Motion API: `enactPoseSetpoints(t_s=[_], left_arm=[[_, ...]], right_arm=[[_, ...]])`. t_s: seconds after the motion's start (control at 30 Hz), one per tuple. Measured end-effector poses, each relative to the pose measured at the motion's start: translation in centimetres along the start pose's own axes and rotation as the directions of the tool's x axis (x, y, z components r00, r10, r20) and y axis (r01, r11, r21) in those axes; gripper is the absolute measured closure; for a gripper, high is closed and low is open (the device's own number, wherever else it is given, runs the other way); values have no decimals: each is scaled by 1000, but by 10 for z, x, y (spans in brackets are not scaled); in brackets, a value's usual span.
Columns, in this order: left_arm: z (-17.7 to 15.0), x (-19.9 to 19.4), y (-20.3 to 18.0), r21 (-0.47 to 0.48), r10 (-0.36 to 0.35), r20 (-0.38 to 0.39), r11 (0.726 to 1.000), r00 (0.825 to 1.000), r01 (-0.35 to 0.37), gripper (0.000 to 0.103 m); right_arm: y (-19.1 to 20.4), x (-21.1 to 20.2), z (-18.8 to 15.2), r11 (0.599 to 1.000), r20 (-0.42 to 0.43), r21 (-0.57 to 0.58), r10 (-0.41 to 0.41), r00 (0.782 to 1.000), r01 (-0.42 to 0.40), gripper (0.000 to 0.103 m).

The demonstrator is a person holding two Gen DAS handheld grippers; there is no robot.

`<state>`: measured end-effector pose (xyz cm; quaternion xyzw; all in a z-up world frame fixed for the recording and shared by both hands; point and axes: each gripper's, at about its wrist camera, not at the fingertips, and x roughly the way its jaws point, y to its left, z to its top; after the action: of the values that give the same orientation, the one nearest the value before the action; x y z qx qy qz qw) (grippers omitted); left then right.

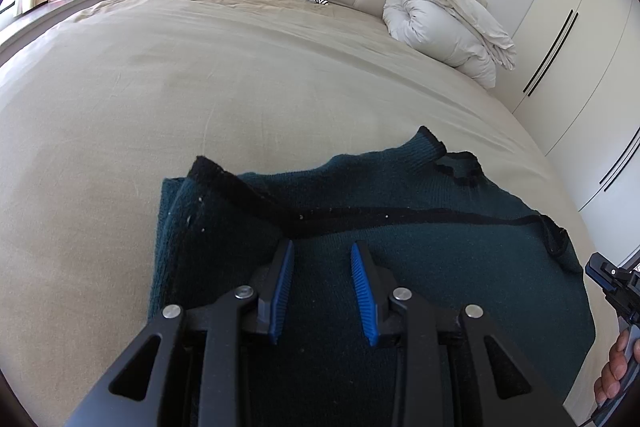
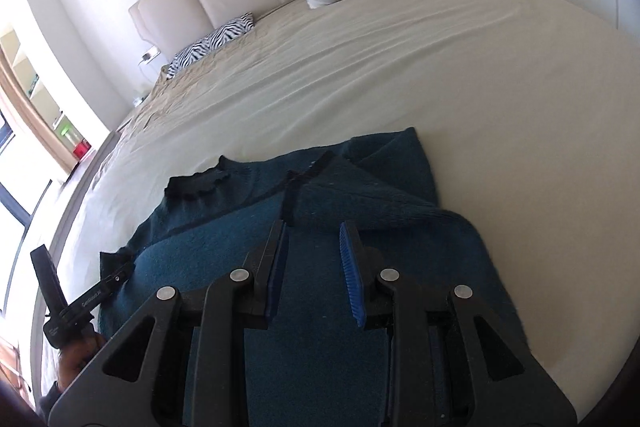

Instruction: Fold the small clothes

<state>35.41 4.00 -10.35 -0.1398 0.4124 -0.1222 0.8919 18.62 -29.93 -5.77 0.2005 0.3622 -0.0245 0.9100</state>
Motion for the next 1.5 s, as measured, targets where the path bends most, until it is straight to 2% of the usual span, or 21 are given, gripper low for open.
enactPoseSetpoints(t_s=[0.1, 0.2, 0.27, 0.3, 0.4, 0.5, 0.57, 0.63, 0.73, 0.8, 0.9, 0.97, 1.0, 1.03, 1.1, 1.2, 1.3, 1.37, 1.4, 1.43, 1.5], left_arm=[[0, 0, 0, 1, 1, 1, 1000, 1000, -1, 70], [0, 0, 0, -3, -4, 1, 1000, 1000, 4, 70], [1, 0, 0, -3, -6, 1, 1000, 1000, 6, 70], [1, 0, 1, -4, -8, 2, 1000, 1000, 8, 70], [1, 1, 3, -10, -16, 4, 1000, 1000, 16, 70], [1, 1, 3, -10, -16, 4, 1000, 1000, 16, 70], [1, 1, 3, -10, -16, 4, 1000, 1000, 16, 70], [1, 1, 4, -9, -15, 6, 1000, 1000, 15, 70], [1, 0, 3, -5, -10, 7, 1000, 1000, 10, 70], [1, 0, 3, -4, -8, 7, 1000, 1000, 8, 70], [1, 0, 3, -9, -14, 8, 1000, 1000, 14, 70], [1, 0, 2, -13, -19, 9, 1000, 1000, 19, 70], [1, 0, 3, -14, -22, 10, 1000, 1000, 22, 70], [1, 0, 4, -17, -27, 11, 999, 1000, 27, 70], [1, 0, 6, -26, -41, 12, 999, 999, 41, 70], [3, -2, 12, -53, -86, 3, 995, 996, 86, 66], [4, -19, 14, -92, -113, -9, 989, 994, 112, 53], [-2, -43, 15, -128, -103, 27, 986, 994, 106, 34], [-7, -54, 15, -138, -105, 48, 984, 993, 111, 33], [-13, -65, 14, -139, -115, 63, 983, 991, 122, 33], [-28, -80, 8, -117, -127, 62, 984, 990, 134, 33]], right_arm=[[26, 38, 3, 992, -119, -98, 65, 991, -77, 77], [16, 74, 7, 997, -187, -76, 16, 982, -30, 77], [-5, 77, 19, 999, -150, 0, 44, 988, -44, 77], [-17, 76, 28, 999, -124, 37, 20, 992, -16, 77], [-68, 68, 63, 979, -7, 163, -119, 993, 119, 77], [-127, 49, 89, 907, 29, 335, -280, 960, 254, 77], [-145, 30, 95, 903, 61, 379, -241, 969, 201, 77], [-134, 14, 93, 937, 88, 300, -214, 973, 179, 77], [-98, 9, 79, 986, 50, 160, -55, 997, 46, 77], [-65, 16, 64, 997, -12, 64, 39, 999, -38, 77], [-29, 32, 37, 997, -71, -22, 77, 995, -79, 77], [-33, 49, 25, 998, -123, -14, 58, 991, -60, 77], [-43, 57, 21, 1000, -145, 11, 15, 989, -13, 77], [-55, 60, 15, 999, -140, 47, -5, 990, 12, 77], [-84, 52, 6, 988, -94, 150, 60, 994, -45, 78], [-102, 18, -1, 985, -44, 165, -39, 998, 46, 78], [-111, -14, -5, 985, -10, 114, -130, 991, 130, 77], [-114, -30, -8, 981, -9, 55, -184, 983, 184, 76], [-114, -33, -11, 978, -21, 31, -207, 978, 208, 70], [-115, -36, -13, 974, -34, 8, -225, 974, 226, 54], [-114, -42, -22, 974, -46, -25, -225, 973, 224, 45]])
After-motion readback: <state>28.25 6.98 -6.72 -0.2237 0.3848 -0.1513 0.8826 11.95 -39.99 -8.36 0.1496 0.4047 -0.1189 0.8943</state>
